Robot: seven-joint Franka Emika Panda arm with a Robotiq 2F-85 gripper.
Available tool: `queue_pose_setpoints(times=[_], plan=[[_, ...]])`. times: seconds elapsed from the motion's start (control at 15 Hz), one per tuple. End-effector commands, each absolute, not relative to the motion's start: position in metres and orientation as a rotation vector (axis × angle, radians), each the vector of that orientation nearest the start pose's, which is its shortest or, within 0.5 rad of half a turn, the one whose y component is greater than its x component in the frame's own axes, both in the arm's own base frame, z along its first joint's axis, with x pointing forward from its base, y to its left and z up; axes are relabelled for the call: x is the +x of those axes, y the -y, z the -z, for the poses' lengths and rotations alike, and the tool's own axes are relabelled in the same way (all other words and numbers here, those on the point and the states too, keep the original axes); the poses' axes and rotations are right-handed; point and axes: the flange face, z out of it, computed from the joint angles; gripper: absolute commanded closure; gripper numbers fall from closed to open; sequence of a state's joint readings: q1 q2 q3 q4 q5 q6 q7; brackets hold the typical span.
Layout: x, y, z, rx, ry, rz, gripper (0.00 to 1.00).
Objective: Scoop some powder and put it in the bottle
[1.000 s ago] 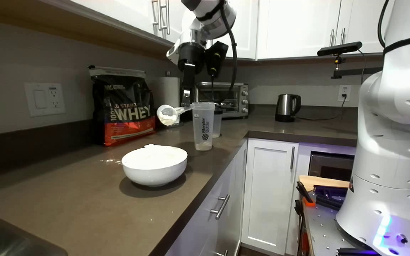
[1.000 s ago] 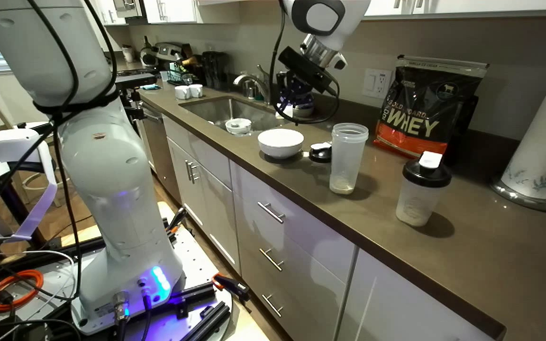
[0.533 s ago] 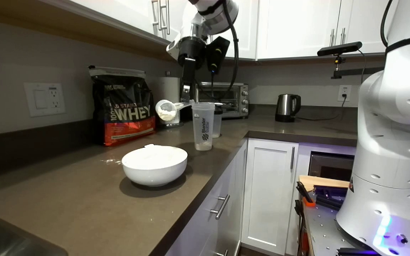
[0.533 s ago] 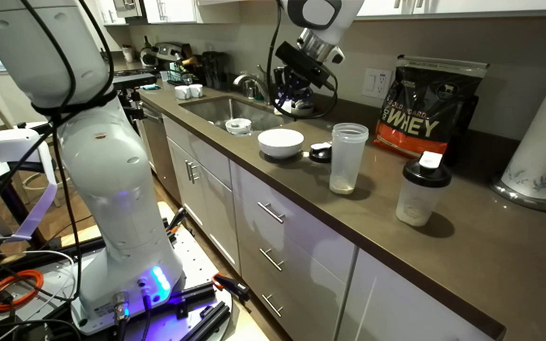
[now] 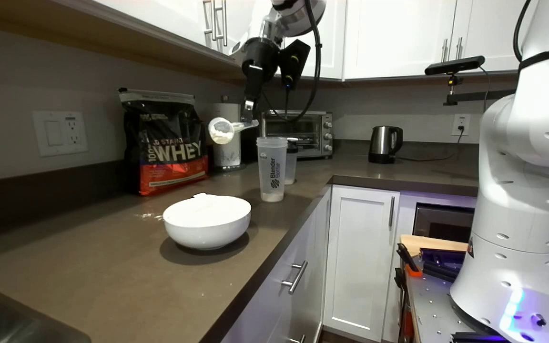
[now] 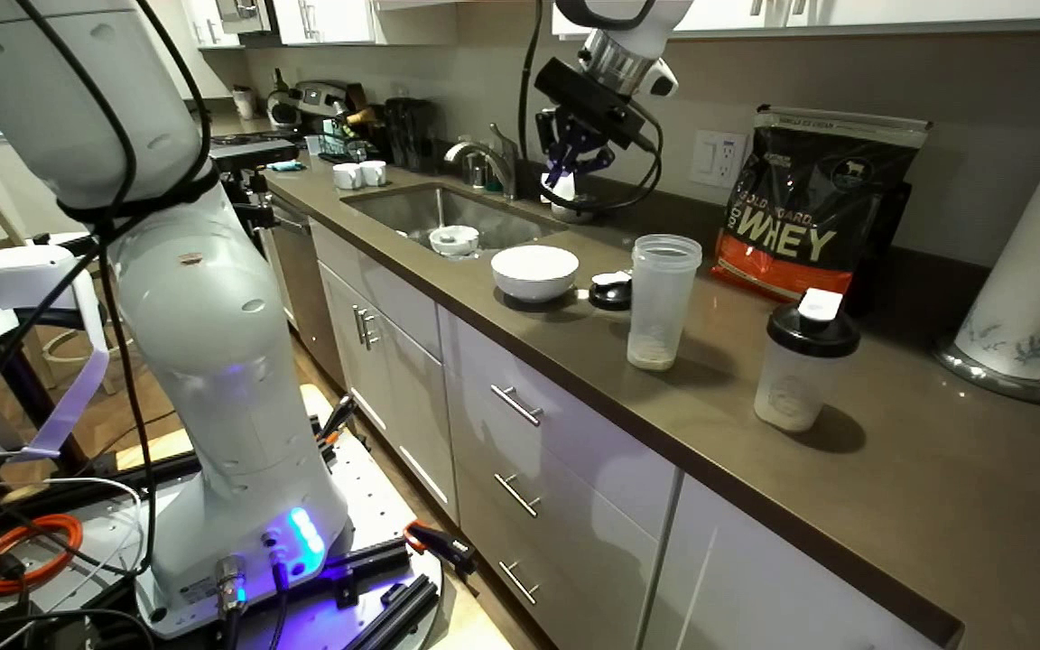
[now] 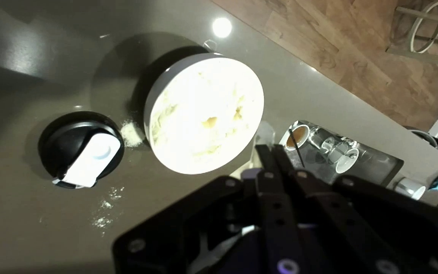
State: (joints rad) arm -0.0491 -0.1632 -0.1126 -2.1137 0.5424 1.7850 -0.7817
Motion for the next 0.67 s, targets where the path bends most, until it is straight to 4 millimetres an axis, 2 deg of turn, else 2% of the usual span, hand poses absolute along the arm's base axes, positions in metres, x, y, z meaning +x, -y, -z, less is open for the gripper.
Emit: queue_pose_setpoints(times=[0.0, 0.6], plan=[[0.496, 0.058, -0.492, -2.542, 0.544, 0.186, 0.98], [0.493, 0.109, -0.503, -2.596, 0.410, 0.279, 0.98]])
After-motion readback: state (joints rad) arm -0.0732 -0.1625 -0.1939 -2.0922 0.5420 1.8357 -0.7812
